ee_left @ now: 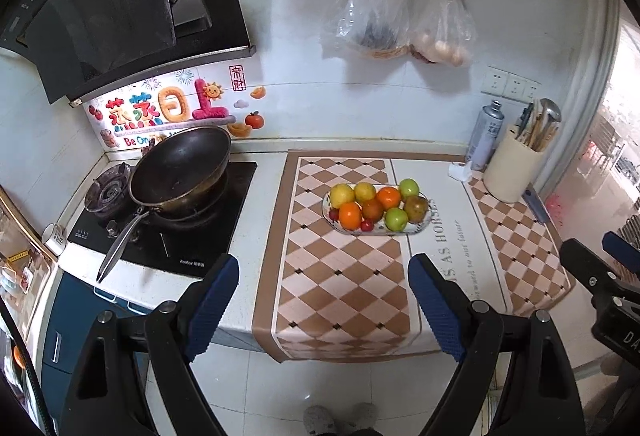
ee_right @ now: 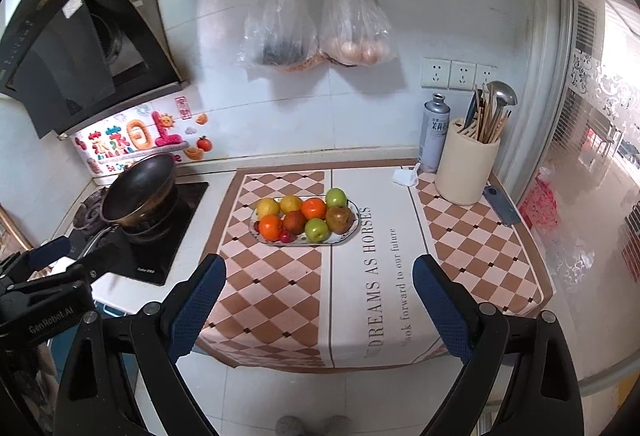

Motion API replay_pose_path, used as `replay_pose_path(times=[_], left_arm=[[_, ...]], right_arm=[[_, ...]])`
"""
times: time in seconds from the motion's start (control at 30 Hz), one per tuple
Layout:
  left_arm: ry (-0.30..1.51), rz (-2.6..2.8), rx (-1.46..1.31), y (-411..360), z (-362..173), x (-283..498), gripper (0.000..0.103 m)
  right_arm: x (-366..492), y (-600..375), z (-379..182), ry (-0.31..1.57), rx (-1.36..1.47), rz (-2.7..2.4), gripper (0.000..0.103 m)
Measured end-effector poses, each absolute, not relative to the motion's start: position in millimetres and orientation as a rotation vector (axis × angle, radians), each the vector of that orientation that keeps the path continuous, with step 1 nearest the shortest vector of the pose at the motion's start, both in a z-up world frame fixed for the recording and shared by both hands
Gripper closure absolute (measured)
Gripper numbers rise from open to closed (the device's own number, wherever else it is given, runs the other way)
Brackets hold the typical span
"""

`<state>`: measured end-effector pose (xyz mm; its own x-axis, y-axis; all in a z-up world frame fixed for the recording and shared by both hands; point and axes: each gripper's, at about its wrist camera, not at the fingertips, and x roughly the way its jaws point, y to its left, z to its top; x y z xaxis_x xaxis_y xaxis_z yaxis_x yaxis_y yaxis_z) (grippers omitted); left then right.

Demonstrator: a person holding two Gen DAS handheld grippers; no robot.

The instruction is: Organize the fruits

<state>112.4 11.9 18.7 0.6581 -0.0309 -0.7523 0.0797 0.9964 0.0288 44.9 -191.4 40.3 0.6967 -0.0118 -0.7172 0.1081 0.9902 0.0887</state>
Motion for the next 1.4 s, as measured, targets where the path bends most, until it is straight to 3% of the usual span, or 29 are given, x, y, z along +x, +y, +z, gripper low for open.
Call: replay_pose_path(times=[0.53, 1.07, 1.13, 1.4], left_arm=[[0.939, -0.046, 0.105, -6, -23, 199, 0.016], [0.958, -0.053, 0.082, -9, -38, 220, 0.016], [0.947, -0.057, 0.084, -10, -37, 219, 0.002], [0.927, -0.058, 0.086, -11, -34, 218, 0.000]], right_arm=[[154, -208, -18, 0.925, 0.134, -0.090, 0.006], [174, -207, -34, 0.948, 0.121, -0.097, 0.003], [175, -206, -34, 0.947, 0.120, -0.100, 0.003], [176, -206, -35, 0.952, 0.120, -0.106, 0.003]])
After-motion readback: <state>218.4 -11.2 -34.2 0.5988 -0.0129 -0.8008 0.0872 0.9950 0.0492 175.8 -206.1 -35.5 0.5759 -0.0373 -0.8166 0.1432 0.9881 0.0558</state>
